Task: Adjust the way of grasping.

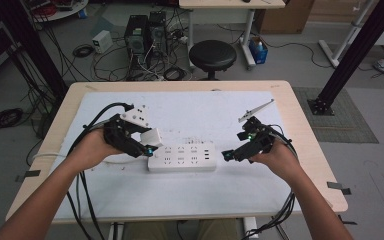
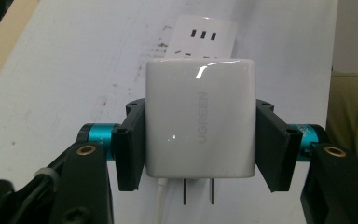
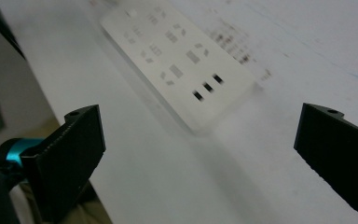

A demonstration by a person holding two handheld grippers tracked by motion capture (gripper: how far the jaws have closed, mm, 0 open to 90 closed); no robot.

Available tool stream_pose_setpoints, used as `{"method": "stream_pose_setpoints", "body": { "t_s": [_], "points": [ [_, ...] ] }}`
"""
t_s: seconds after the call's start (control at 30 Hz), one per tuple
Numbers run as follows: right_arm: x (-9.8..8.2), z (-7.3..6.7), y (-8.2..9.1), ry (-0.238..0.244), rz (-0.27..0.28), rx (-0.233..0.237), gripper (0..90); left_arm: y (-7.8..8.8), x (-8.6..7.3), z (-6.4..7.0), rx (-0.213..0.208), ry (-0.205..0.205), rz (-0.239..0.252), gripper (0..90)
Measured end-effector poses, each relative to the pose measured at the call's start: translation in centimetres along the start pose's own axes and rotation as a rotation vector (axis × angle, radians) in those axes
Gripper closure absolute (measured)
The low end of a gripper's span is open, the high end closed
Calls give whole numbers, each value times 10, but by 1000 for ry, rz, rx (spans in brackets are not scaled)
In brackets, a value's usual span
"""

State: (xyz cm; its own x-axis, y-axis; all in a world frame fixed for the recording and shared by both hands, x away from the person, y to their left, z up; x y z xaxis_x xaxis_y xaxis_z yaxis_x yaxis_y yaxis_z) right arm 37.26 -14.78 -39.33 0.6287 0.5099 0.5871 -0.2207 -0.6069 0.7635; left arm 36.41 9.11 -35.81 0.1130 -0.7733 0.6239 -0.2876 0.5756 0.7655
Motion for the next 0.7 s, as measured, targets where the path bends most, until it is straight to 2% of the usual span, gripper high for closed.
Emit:
{"method": "stream_pose_setpoints", "body": {
  "t_s": [0.03,0.13,0.2,0.23,0.27,0.43,0.57,0.67,0.7],
  "points": [
    [6,-5,-1,-27,33,36,11,-4,3,2,-4,-9,14,425],
    [9,-12,-4,-51,59,65,11,-10,8,5,-16,-30,23,425],
    [10,-14,-4,-60,64,76,11,-10,8,5,-16,-30,23,424],
    [10,-14,-4,-60,64,76,11,-15,13,8,-22,-48,22,424],
    [10,-17,-5,-89,69,96,11,-17,14,9,-28,-54,23,424],
    [9,-24,-5,-166,96,158,11,-26,23,15,-47,-67,52,425],
    [11,-34,-5,-241,122,239,11,-34,30,23,-66,-87,65,425],
    [12,-36,-5,-252,131,261,11,-36,33,26,-72,-99,68,425],
    [13,-47,-5,-334,149,354,11,-38,37,29,-77,-108,76,425]
  ]
}}
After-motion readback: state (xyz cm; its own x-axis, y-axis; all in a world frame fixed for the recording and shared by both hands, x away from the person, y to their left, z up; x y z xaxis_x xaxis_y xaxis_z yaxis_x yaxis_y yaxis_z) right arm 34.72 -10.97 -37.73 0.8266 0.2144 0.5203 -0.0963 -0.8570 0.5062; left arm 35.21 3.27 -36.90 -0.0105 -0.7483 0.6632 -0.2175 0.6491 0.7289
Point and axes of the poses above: each handheld gripper's, and its own axes: y roughly backward along the jaws, x roughly out of its top, z roughly to its right, the point moved 10 cm from there along -y, roughly forward along the jaws, and after that the axes turned 3 degrees about -y, right-handed, at the moved point
